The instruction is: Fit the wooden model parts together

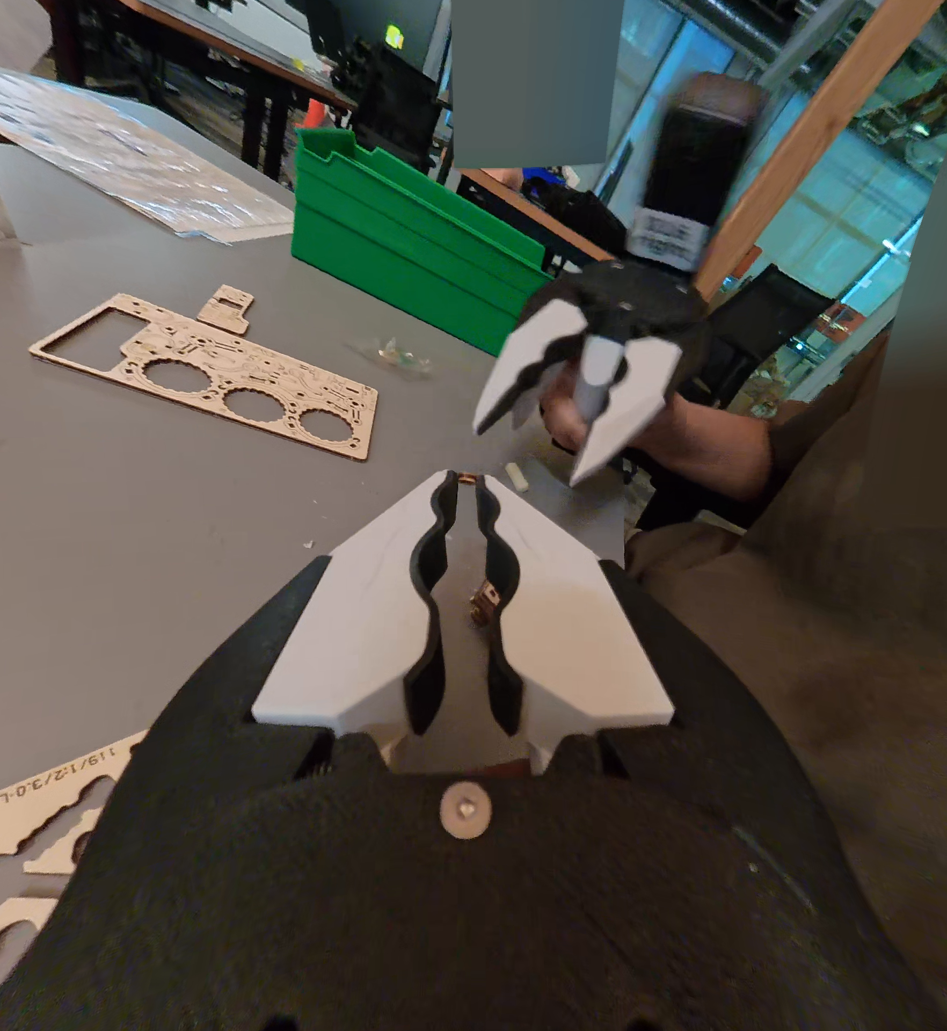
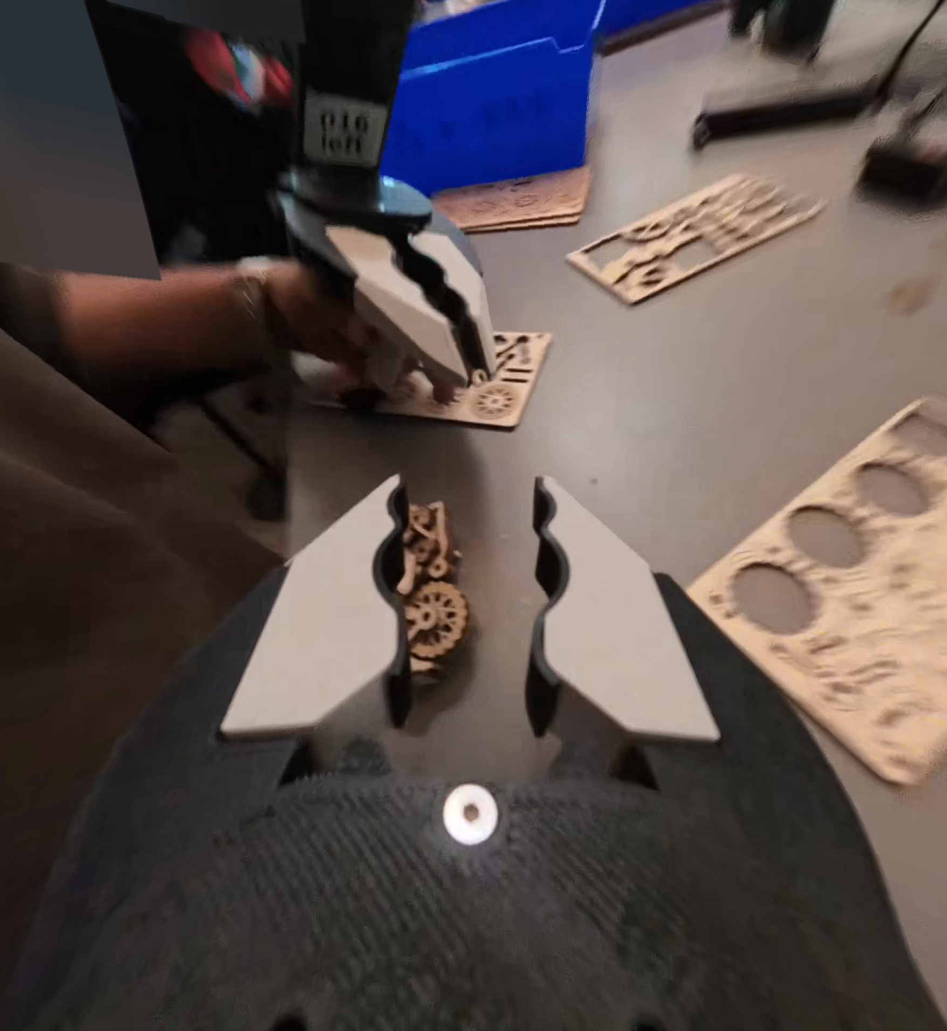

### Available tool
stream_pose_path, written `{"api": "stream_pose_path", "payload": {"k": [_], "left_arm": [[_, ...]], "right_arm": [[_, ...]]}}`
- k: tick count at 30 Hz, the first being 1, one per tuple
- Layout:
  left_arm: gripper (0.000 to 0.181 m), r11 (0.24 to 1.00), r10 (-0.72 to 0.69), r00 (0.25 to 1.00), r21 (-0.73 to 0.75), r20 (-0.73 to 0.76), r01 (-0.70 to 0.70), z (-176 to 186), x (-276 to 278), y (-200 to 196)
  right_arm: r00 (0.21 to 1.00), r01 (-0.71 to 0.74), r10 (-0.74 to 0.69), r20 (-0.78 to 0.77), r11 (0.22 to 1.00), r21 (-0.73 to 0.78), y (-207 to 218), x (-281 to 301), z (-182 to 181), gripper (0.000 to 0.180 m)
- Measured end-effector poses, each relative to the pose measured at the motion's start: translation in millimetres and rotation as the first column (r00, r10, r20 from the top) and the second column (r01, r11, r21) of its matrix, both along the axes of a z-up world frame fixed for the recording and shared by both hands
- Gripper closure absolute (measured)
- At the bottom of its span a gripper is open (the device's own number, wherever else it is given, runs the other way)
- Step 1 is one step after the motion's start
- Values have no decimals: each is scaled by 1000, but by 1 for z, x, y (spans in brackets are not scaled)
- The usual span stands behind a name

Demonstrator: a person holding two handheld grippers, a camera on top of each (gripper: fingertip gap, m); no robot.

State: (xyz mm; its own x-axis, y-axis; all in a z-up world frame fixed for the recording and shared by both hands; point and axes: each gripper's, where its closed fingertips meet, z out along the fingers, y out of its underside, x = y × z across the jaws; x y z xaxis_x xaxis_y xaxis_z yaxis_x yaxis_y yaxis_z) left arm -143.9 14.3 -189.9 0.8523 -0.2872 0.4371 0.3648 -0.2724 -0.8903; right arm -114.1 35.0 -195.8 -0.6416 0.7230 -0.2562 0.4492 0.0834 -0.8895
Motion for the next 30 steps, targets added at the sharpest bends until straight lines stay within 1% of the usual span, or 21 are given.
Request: {"api": "stream_pose_path", "payload": {"k": [1,2,4,6,8,10,13,15,19,23,26,30], "left_arm": [[177,1000,10,1000,3,5,-10,1,-2,0],[177,1000,17,1000,6,11,-17,1,-3,0],[177,999,31,999,8,22,-32,2,-6,1],[177,999,37,999,13,29,-38,3,-7,1],[177,999,42,999,13,28,-42,3,-7,0],[177,999,41,999,11,25,-41,2,-7,0],[177,999,37,999,10,25,-37,2,-5,1],[177,999,36,999,9,24,-36,2,-5,1],[177,999,36,999,6,23,-37,1,-5,1],[177,999,38,999,9,29,-39,2,-5,2],[177,999,42,999,9,30,-43,2,-6,1],[177,999,48,998,9,34,-48,1,-8,1]], "right_arm": [[995,29,-16,-96,990,141,-2,2,-1,140],[983,65,-14,-183,959,276,-5,6,-3,143],[950,143,23,-312,856,497,-15,14,-7,143],[920,186,95,-380,747,638,-30,25,-14,144],[908,197,149,-390,671,715,-38,35,-26,146],[927,174,147,-346,648,741,-37,43,-41,144],[958,155,81,-274,658,737,-23,48,-56,136],[964,159,58,-261,660,734,-15,51,-59,133],[966,150,61,-250,654,741,-11,53,-63,131],[968,130,82,-238,648,751,-13,49,-66,136],[979,85,77,-190,689,720,-15,47,-69,141],[997,2,46,-60,775,632,-13,44,-73,139]]}}
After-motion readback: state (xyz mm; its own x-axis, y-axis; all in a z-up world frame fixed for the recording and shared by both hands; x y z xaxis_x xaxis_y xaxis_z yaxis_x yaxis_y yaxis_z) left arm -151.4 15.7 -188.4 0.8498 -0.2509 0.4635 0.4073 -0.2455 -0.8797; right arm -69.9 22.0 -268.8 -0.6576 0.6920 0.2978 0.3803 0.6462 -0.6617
